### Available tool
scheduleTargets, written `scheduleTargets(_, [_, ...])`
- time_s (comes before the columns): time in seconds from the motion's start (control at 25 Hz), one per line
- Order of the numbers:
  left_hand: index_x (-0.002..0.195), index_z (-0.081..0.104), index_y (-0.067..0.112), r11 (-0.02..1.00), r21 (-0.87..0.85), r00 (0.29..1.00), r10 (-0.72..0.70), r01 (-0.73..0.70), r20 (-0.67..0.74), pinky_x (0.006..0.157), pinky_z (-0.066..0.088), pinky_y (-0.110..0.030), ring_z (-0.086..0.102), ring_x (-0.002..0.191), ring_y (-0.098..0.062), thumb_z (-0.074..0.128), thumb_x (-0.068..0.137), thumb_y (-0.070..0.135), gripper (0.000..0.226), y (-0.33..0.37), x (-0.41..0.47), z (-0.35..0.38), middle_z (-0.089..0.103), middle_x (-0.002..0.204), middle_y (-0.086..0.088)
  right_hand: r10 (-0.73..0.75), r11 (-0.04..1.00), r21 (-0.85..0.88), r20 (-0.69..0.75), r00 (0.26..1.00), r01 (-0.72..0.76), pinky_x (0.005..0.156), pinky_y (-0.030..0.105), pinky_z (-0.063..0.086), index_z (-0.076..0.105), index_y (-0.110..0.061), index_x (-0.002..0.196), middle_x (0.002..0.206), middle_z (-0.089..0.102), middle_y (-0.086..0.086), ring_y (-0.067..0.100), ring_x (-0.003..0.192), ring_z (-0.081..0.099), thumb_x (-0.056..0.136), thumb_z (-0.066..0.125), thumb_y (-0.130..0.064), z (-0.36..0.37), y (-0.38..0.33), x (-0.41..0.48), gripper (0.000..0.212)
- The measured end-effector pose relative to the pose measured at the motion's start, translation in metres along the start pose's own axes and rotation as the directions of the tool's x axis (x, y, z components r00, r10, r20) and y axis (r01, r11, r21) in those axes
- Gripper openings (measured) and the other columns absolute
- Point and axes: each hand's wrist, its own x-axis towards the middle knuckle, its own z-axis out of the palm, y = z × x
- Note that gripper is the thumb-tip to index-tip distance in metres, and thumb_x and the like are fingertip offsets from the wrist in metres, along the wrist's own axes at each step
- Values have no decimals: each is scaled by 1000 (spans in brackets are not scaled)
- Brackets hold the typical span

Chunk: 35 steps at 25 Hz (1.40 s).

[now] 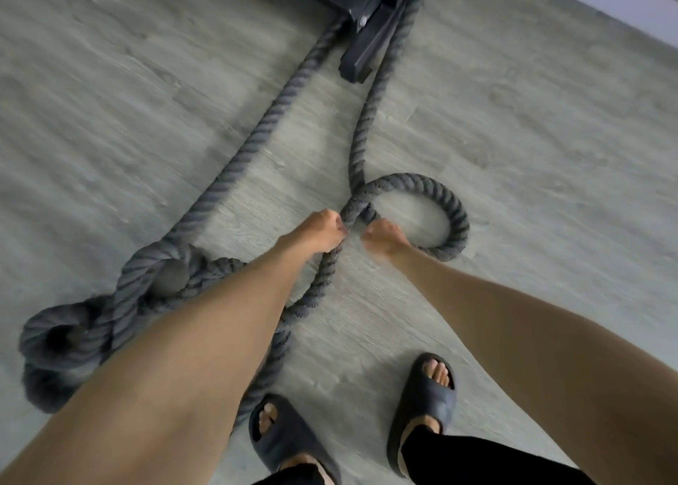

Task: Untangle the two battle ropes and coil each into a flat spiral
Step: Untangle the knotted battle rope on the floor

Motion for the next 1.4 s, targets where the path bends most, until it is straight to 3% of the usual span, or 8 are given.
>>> scheduleTargets(0.08, [122, 56, 8, 1000, 11, 998, -7, 8, -59, 79, 50, -33, 58, 96, -22, 53, 100, 27, 29, -25, 49, 19, 61, 115, -8, 105, 981, 170, -31, 994, -98, 69, 28, 54, 60, 4, 120, 102, 55, 13, 25, 91, 59, 100, 42, -2, 23, 11, 49, 28])
scheduleTargets(0.28, [142, 42, 2, 946, -303, 982, -154, 116, -107, 108, 41, -39, 49, 129, -31, 47, 103, 31, 49, -81, 147, 78, 49, 144, -15, 246, 805, 568, -59, 968, -170, 96, 46, 55, 58, 3, 131, 102, 57, 11, 24, 89, 56, 102, 50, -22, 69, 44, 138, 39])
scheduleTargets(0.48, [131, 58, 0, 880, -436, 977, -213, 186, -13, 102, 46, -38, 58, 117, -31, 43, 105, 32, 44, -90, 162, 107, 61, 130, -14, 264, 574, 803, 2, 965, -159, 98, 44, 53, 62, -3, 124, 115, 69, 13, 27, 103, 65, 101, 55, -27, 81, 55, 155, 34])
scheduleTargets(0.68, [98, 60, 7, 874, -457, 979, -86, 163, 184, 93, 40, -36, 56, 105, -25, 55, 101, 24, 18, -65, 83, 101, 63, 107, -8, 337, 500, 852, -30, 941, -152, 87, 42, 57, 60, -6, 103, 118, 67, 18, 27, 99, 64, 95, 65, -34, 64, 37, 95, 29])
scheduleTargets(0.76, [97, 59, 3, 908, -402, 979, -42, 121, 200, 86, 44, -38, 62, 100, -28, 63, 96, 25, 23, -53, 42, 96, 67, 101, -15, 374, 476, 862, -19, 927, -174, 74, 34, 51, 53, 1, 126, 122, 63, 15, 26, 97, 59, 94, 67, -37, 52, 32, 57, 52])
scheduleTargets(0.96, [92, 59, 8, 976, -213, 958, 15, 49, 287, 89, 51, -41, 66, 95, -23, 79, 79, 29, 32, -17, -61, 73, 70, 98, -10, 529, 330, 910, 44, 847, -252, 105, 44, 49, 42, 3, 143, 134, 59, 17, 34, 120, 60, 93, 59, -53, 36, 27, -55, 77])
scheduleTargets(1.12, [111, 64, 11, 810, -519, 906, -34, 272, 422, 90, 51, -44, 68, 105, -29, 64, 91, 32, 29, 7, -138, 42, 71, 111, -11, 585, 124, 972, 90, 806, -198, 95, 47, 55, 53, -1, 133, 117, 67, 15, 34, 105, 66, 80, 57, -79, 28, 25, -156, 94])
scheduleTargets(1.4, [112, 63, 7, 825, -431, 890, -174, 365, 421, 74, 49, -19, 60, 86, -14, 32, 106, 26, 36, 36, -240, 16, 62, 106, -8, 81, -449, 873, 253, 964, -191, 47, 23, 42, 48, -19, 69, 51, 42, -4, 14, 42, 42, 84, 57, -75, 26, -10, -300, 58])
